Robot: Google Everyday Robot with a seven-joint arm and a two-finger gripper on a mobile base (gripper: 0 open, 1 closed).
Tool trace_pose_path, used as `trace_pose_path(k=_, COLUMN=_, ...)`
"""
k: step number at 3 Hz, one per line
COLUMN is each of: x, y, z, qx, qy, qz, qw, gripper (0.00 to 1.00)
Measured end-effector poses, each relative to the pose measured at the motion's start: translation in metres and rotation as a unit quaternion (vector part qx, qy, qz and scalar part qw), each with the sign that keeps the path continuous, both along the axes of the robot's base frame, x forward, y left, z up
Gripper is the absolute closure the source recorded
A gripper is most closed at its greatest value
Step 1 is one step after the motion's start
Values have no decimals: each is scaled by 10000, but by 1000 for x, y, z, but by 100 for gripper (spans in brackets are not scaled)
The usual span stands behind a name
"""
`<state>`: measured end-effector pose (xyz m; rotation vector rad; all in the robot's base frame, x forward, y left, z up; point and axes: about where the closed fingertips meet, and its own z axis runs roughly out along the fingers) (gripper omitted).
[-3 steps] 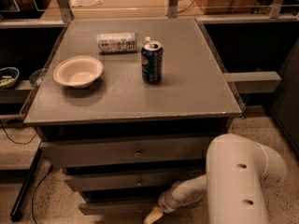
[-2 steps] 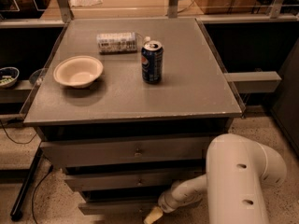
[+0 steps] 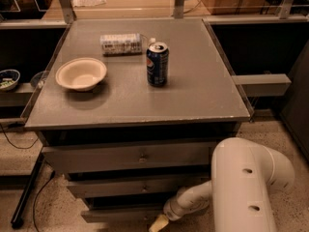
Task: Open bottom drawer
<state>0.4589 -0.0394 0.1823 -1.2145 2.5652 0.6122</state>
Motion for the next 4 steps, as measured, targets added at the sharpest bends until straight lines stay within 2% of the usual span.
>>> trace_pose_path(k=4, x=4, y=1, z=1, qx=-49, qy=25, qz=-13, qw=10000, gripper=0)
